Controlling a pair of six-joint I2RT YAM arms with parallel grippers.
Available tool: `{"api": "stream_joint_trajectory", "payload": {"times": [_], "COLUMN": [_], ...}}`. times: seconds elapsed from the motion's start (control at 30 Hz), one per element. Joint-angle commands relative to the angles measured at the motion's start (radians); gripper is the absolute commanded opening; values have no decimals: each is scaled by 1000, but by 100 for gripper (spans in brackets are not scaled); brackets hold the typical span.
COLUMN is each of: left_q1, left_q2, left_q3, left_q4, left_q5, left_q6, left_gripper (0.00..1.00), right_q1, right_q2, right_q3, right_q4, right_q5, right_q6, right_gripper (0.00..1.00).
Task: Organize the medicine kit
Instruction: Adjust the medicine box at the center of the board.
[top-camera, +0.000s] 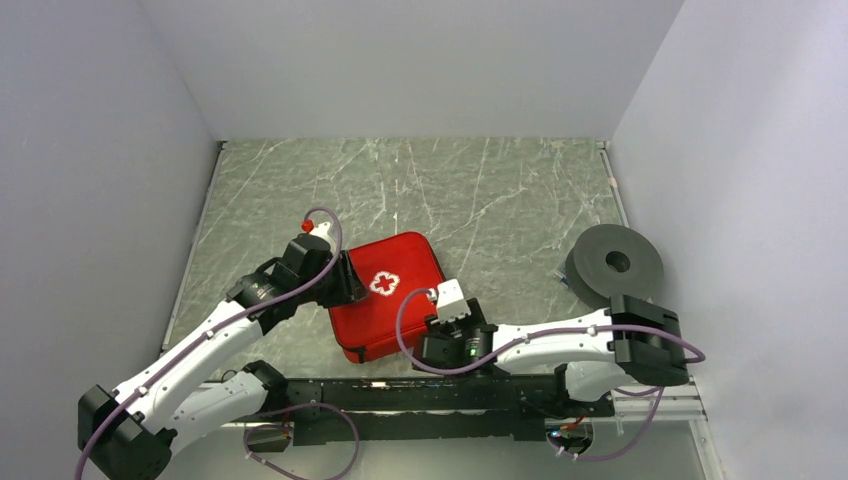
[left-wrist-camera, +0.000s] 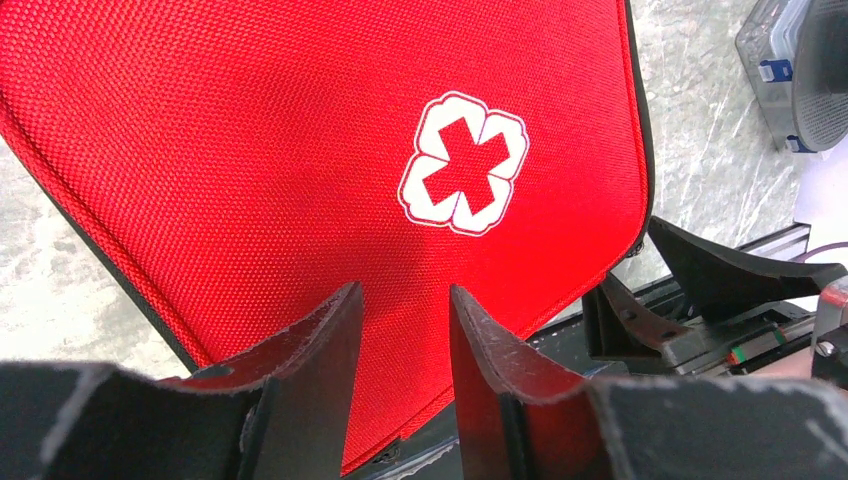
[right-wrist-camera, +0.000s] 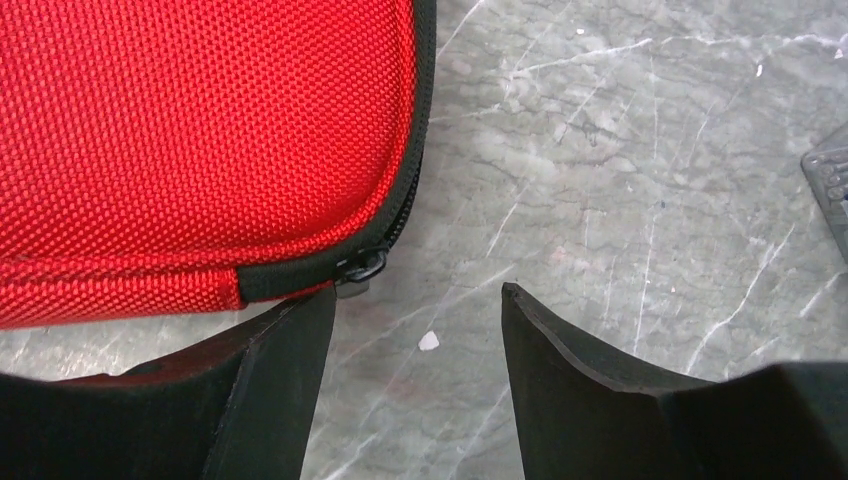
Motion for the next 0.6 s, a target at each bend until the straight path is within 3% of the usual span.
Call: {"api": "stream_joint_trajectory", "payload": {"times": [0.0,0.2,0.57], "left_q1": [-3,-3,-3], "left_q2": [-19,-13,-16], "left_q3": [-2,-6,-10], "left_q4": [30,42,44], "left_q5": [-16,-11,-16], "left_q6": [21,19,24], "left_gripper": [43,43,43], "right_q1": [14,19,59], "right_q2": [50,137,284], "right_q3": [60,106,233], "right_q4": [-18,-88,-449], "right_q5": [130,213,389], "right_q6": [92,227,638], "right_gripper": [64,63,52]}}
